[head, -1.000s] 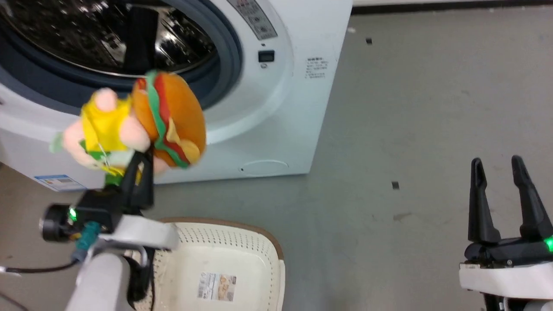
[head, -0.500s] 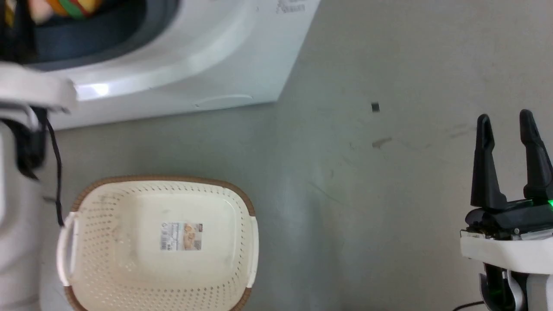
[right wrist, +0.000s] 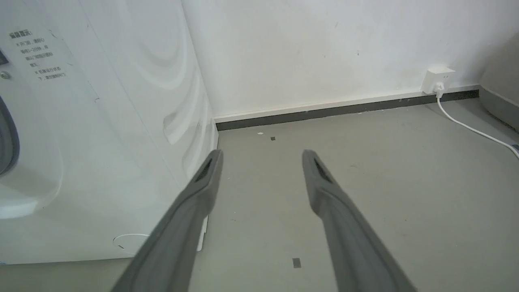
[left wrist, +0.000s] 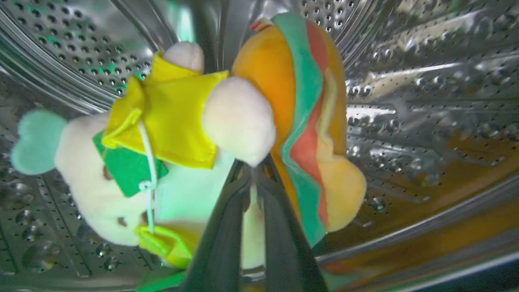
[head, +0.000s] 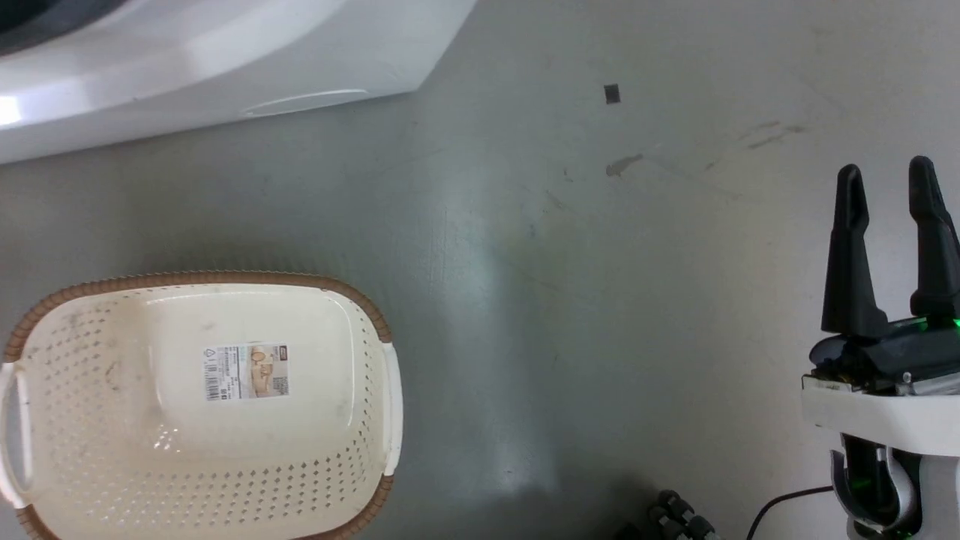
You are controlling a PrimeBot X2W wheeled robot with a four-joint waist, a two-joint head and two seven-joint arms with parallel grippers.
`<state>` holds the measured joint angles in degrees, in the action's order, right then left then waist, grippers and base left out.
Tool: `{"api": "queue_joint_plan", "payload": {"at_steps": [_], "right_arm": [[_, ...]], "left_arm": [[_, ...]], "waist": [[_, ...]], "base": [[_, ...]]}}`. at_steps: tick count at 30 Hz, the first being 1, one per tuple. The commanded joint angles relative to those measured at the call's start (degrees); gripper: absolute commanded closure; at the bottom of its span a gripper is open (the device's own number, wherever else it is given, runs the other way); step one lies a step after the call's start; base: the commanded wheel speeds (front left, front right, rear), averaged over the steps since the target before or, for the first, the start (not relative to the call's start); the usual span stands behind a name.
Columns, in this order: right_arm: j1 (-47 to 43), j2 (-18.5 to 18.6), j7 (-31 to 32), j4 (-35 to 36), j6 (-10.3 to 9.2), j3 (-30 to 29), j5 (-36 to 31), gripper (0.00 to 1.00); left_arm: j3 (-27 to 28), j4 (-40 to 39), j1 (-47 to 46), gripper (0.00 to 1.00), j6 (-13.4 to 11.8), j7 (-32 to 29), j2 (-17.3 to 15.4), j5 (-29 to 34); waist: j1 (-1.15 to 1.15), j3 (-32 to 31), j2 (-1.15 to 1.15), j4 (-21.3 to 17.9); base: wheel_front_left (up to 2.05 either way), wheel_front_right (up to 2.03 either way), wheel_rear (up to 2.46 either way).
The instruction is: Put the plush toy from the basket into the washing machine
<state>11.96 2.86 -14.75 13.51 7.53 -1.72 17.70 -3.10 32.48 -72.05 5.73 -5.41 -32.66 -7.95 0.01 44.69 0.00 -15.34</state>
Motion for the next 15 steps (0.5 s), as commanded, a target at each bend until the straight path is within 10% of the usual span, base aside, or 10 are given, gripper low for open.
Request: {"api": "queue_joint_plan", "payload": {"at_steps": [1,14,15], "right_arm": [[1.27,0.01,-0.25,0.22,-0.04,0.06,0.34,0.0],[2.25,0.01,-0.25,0.03,-0.04,-0.05,0.72,0.0],[2.3,0.01,-0.25,-0.02,-0.04,-0.15,0.7,0.0]], "left_arm": [[-0.75,2.73,-2.64,1.0,0.34,-2.42,-0.68,0.55],[-3.77,14.16,-7.12,1.0,1.53,-11.05,-0.67,-3.37],[-4.18,14.42,-7.12,0.47,1.57,-10.58,-0.66,-3.43]], "waist": [[-0.01,1.19,0.0,-0.71],[-0.01,2.25,0.0,-0.19],[-0.01,2.09,0.0,-0.06]], "base": [[0.0,0.0,0.0],[0.0,0.0,0.0],[0.0,0.0,0.0]]}}
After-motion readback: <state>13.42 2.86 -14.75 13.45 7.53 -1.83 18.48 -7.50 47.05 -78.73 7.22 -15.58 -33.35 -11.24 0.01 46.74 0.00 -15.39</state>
